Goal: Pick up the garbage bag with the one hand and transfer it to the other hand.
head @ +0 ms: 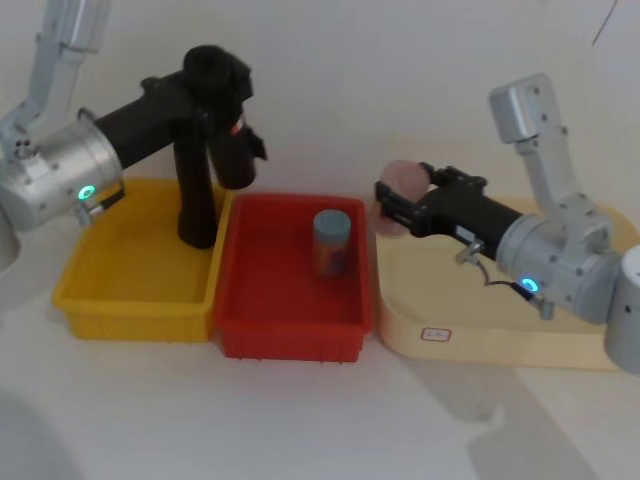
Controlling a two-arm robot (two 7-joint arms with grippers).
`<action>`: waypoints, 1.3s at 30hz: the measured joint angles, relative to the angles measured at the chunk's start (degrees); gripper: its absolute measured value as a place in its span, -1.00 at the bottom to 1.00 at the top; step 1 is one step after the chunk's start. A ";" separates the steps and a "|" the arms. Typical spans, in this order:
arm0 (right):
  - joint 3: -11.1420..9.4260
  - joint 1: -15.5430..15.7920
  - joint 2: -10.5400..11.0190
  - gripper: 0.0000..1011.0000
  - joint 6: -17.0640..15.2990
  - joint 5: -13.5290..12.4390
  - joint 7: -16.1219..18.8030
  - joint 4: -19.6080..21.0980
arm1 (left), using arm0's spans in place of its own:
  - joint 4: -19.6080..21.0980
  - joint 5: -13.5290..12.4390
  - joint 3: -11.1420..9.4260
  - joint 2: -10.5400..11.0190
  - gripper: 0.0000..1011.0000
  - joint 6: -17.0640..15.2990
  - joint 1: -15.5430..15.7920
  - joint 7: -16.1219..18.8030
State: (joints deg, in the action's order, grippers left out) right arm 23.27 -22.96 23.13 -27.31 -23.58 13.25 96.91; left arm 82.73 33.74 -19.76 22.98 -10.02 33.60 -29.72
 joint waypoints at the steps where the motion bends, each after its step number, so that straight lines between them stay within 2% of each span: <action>1: -0.34 0.23 0.15 0.32 -0.22 0.09 -0.38 0.44 | -0.44 0.02 -0.27 -0.34 -0.12 0.16 0.57 -0.30; 10: -4.61 3.44 1.74 0.32 -3.42 0.94 -5.27 4.78 | -8.09 0.52 -4.19 -5.95 -0.12 2.62 8.03 -5.01; 13: -6.09 4.54 2.16 0.32 -4.59 1.18 -6.88 5.80 | -12.59 0.78 -5.86 -8.81 -0.12 3.91 11.29 -7.32; 14: -6.45 4.80 2.25 0.32 -4.87 1.24 -7.23 6.00 | -12.59 0.78 -5.86 -8.81 -0.12 3.91 11.29 -7.32; 15: -7.29 5.40 2.44 0.32 -5.47 1.32 -7.93 6.37 | -14.89 0.90 -6.57 -10.19 -0.12 4.43 12.75 -8.28; 17: -7.95 5.87 2.58 0.32 -6.10 1.41 -8.75 6.65 | -16.96 1.04 -7.17 -11.42 -0.12 4.97 14.05 -9.24; 19: -9.02 6.59 2.76 0.32 -7.05 1.52 -9.78 6.99 | -20.44 1.26 -8.05 -13.36 -0.12 6.02 16.05 -11.01; 20: -9.79 7.11 2.88 0.32 -7.70 1.59 -10.43 7.14 | -23.51 1.43 -8.67 -15.01 -0.12 6.75 17.70 -12.14; 23: -10.82 7.69 3.00 0.32 -8.67 1.71 -11.57 7.28 | -28.22 1.69 -9.37 -17.38 -0.12 8.02 20.10 -14.05; 26: -12.26 8.56 3.13 0.36 -10.00 1.81 -12.93 7.32 | -37.19 2.75 -10.60 -21.29 -0.12 10.82 24.40 -17.53; 30: -13.94 9.43 3.35 0.60 -11.39 1.97 -14.26 7.18 | -48.41 4.54 -12.37 -26.04 -0.12 14.41 29.79 -21.73; 31: -14.44 9.73 3.41 0.70 -11.88 2.04 -14.71 7.07 | -48.41 4.54 -12.37 -26.04 -0.12 14.41 29.79 -21.73; 32: -14.66 9.86 3.44 0.73 -12.08 2.07 -14.89 7.03 | -51.17 4.97 -12.80 -27.21 -0.12 15.30 31.11 -22.77; 35: -15.51 10.33 3.55 0.90 -12.74 2.15 -15.57 6.89 | -56.15 5.83 -13.54 -29.29 -0.12 17.01 33.52 -24.77; 37: -16.00 10.60 3.61 0.98 -13.17 2.20 -15.97 6.79 | -59.03 6.28 -13.98 -30.49 -0.12 17.88 34.88 -25.76; 39: -16.27 10.76 3.65 0.98 -13.38 2.24 -16.21 6.74 | -60.85 6.59 -14.29 -31.26 -0.12 18.47 35.76 -26.38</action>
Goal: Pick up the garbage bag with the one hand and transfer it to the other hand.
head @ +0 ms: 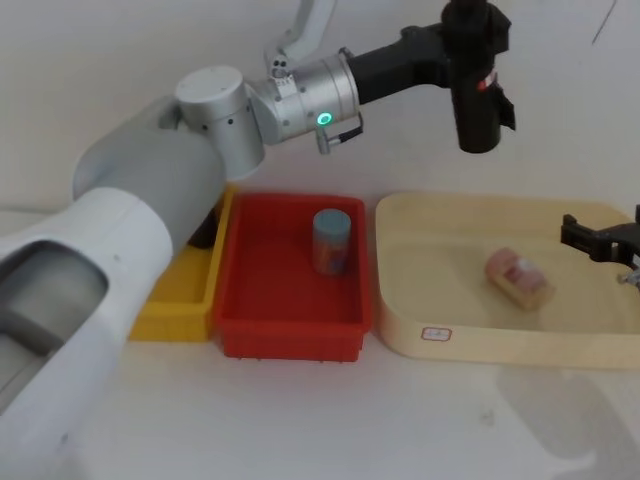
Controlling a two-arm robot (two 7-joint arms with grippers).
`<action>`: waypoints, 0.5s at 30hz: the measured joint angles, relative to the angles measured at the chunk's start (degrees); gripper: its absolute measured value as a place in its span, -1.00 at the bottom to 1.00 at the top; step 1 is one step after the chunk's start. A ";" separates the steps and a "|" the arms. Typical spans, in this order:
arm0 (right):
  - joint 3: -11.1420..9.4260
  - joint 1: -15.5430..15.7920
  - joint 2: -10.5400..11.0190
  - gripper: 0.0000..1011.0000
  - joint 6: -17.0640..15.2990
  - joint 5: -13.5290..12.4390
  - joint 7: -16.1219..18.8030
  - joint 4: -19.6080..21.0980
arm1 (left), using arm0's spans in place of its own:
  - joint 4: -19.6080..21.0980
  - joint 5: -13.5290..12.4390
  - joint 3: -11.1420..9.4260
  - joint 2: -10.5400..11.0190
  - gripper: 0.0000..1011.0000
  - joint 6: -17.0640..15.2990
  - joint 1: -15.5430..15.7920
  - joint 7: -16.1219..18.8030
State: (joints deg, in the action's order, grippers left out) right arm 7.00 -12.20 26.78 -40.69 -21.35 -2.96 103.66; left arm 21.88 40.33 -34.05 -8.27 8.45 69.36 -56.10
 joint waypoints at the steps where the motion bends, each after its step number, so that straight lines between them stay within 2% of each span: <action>1: -0.11 0.06 0.02 0.98 -0.12 0.02 -0.09 -0.02 | -1.63 0.22 -0.27 -0.70 -0.12 0.43 0.78 -0.62; 9: -0.72 0.88 0.15 0.98 -0.47 0.30 -0.49 0.73 | -6.75 1.05 -1.05 -2.85 -0.12 2.12 3.23 -2.57; 15: -0.75 2.44 0.55 0.98 1.45 0.60 0.39 3.86 | -9.20 1.42 -1.43 -3.89 -0.12 2.87 4.41 -3.45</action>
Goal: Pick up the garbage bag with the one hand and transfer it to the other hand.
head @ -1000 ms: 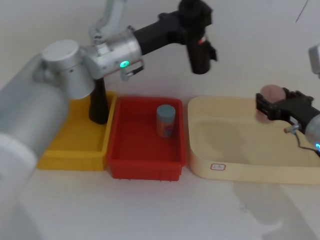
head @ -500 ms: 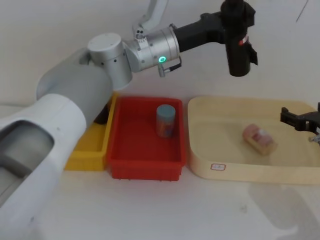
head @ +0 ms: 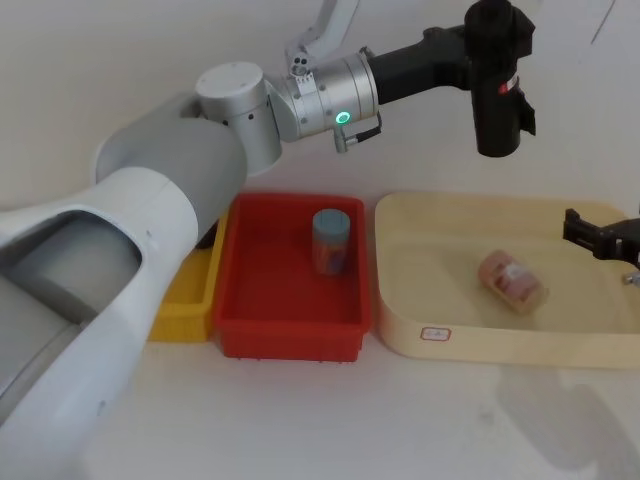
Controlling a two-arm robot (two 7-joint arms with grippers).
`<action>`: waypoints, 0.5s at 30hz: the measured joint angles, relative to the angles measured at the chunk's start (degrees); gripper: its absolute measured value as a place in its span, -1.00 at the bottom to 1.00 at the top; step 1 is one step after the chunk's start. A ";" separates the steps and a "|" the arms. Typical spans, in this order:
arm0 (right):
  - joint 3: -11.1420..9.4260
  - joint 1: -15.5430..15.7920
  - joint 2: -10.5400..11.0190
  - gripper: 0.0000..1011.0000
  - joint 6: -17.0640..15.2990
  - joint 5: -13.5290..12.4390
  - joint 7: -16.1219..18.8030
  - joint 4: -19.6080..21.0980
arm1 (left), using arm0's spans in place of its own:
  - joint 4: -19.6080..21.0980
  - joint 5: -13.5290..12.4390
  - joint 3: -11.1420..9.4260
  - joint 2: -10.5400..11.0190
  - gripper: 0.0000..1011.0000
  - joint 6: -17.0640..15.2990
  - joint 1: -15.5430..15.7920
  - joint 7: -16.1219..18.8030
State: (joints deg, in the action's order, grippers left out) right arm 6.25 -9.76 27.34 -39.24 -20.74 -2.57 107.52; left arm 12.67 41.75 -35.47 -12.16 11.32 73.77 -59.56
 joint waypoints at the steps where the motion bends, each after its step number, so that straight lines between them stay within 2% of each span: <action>1: 0.00 0.00 0.00 0.98 0.00 0.00 0.00 0.00 | -0.40 0.08 -0.06 -0.17 -0.12 0.15 0.20 -0.15; 10: 0.45 1.97 0.33 0.98 4.70 0.80 1.85 4.63 | -2.07 0.34 -0.33 -0.89 -0.12 0.67 1.00 -0.77; 15: 1.58 2.07 0.40 0.98 7.37 1.64 3.15 6.39 | -2.60 0.43 -0.41 -1.10 -0.12 0.83 1.25 -0.96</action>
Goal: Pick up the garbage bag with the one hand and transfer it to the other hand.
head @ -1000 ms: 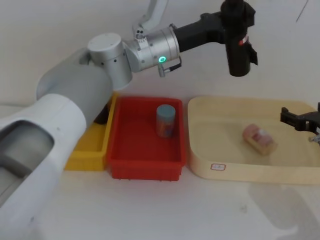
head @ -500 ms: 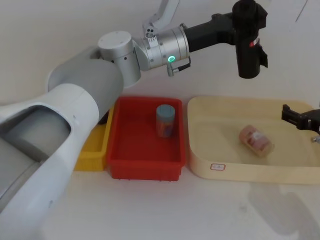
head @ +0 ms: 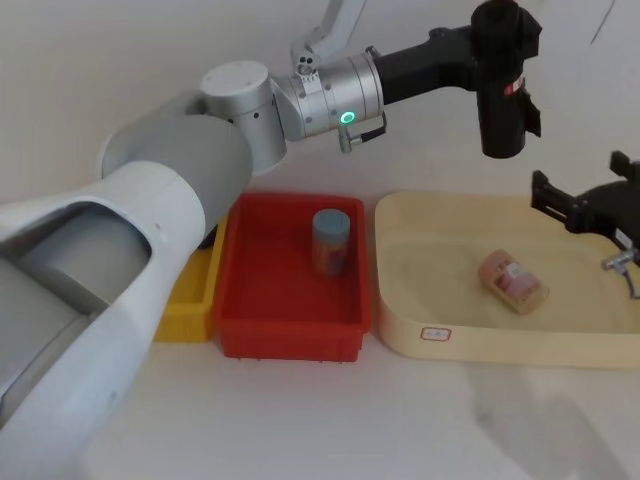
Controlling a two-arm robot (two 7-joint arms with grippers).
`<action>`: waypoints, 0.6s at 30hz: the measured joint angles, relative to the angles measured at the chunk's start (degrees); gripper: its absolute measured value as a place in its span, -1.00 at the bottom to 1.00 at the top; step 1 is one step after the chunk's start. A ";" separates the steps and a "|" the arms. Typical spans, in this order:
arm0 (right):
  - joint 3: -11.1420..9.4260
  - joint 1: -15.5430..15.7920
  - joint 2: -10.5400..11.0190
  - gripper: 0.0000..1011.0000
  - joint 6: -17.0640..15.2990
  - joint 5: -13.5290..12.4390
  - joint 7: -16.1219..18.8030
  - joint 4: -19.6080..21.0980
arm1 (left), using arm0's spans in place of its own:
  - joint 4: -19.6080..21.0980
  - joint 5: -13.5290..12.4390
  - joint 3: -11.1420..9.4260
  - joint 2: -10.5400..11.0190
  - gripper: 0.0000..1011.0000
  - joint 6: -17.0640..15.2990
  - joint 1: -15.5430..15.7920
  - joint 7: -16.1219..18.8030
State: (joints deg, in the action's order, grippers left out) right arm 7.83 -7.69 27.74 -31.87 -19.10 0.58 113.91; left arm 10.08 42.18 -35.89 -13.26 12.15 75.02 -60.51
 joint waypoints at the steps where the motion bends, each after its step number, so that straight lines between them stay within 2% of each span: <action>1: 0.45 -0.23 0.01 0.98 0.56 0.28 0.36 0.23 | -0.14 0.02 -0.02 -0.05 -0.12 0.03 0.06 -0.05; 10: 3.18 -3.13 -0.20 0.98 2.82 1.91 2.46 -0.46 | -0.68 0.10 -0.11 -0.28 -0.12 0.20 0.32 -0.25; 18: 5.51 -7.23 -0.94 0.98 4.07 3.01 4.71 -3.60 | -0.90 0.15 -0.16 -0.38 -0.12 0.28 0.44 -0.34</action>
State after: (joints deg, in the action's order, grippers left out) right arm 13.35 -14.92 26.80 -27.80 -16.09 5.29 110.32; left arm 9.17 42.33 -36.05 -13.63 12.43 75.46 -60.86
